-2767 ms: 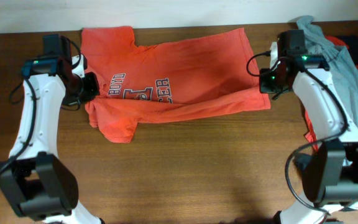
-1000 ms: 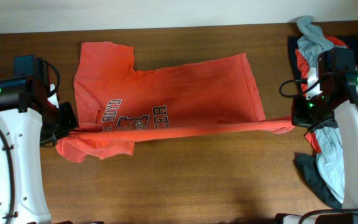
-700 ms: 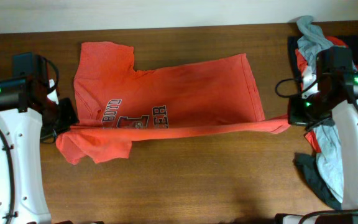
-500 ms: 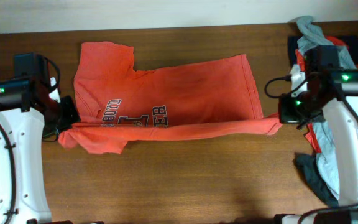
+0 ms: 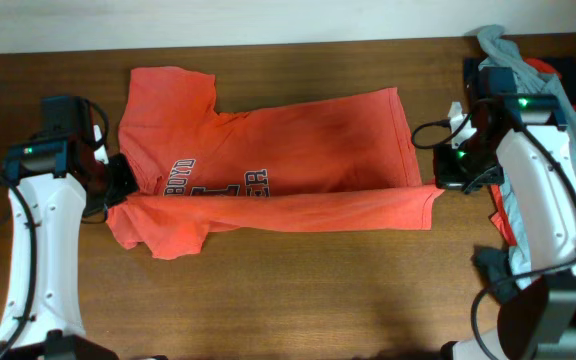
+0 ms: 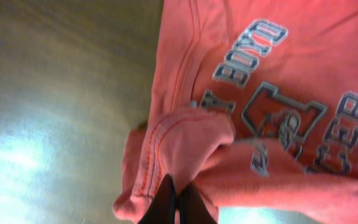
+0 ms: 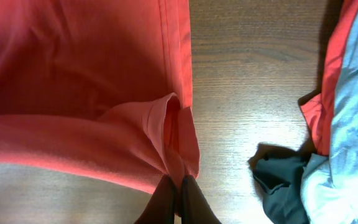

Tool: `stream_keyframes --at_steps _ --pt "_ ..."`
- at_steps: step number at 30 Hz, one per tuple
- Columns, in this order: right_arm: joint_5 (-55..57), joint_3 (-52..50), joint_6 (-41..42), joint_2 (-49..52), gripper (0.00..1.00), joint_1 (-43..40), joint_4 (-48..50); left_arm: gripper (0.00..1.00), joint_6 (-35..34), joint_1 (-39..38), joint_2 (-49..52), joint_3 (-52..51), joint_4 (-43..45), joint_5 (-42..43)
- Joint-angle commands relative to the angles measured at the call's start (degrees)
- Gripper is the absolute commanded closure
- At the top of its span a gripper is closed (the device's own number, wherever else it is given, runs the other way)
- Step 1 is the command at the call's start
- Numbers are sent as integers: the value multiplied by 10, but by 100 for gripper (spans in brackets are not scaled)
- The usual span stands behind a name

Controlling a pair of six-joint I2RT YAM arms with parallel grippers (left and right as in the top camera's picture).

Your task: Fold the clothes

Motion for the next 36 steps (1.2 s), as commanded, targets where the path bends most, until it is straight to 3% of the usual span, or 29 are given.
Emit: stream_keyframes --at_steps 1,20,21,23,24,25,26,32,36 --pt "1 1 -1 37 96 3 8 100 -16 4 20 -12 41 0" --pt "1 1 -5 95 96 3 99 100 -18 4 162 -13 108 0" --pt "1 1 -5 96 91 3 104 99 -18 4 162 -13 115 0" --pt "0 1 -5 97 73 3 110 90 -18 4 162 -13 131 0" --pt "1 1 -5 98 61 3 116 78 -18 4 162 -13 143 0" --pt "0 1 -5 98 55 3 120 51 -18 4 162 -13 152 0" --pt "1 1 -5 98 53 3 124 32 -18 4 162 -13 156 0" --pt "1 1 -5 98 53 3 118 15 -17 4 162 -10 131 1" --pt "1 1 -5 98 46 3 132 5 -11 4 157 -9 120 5"
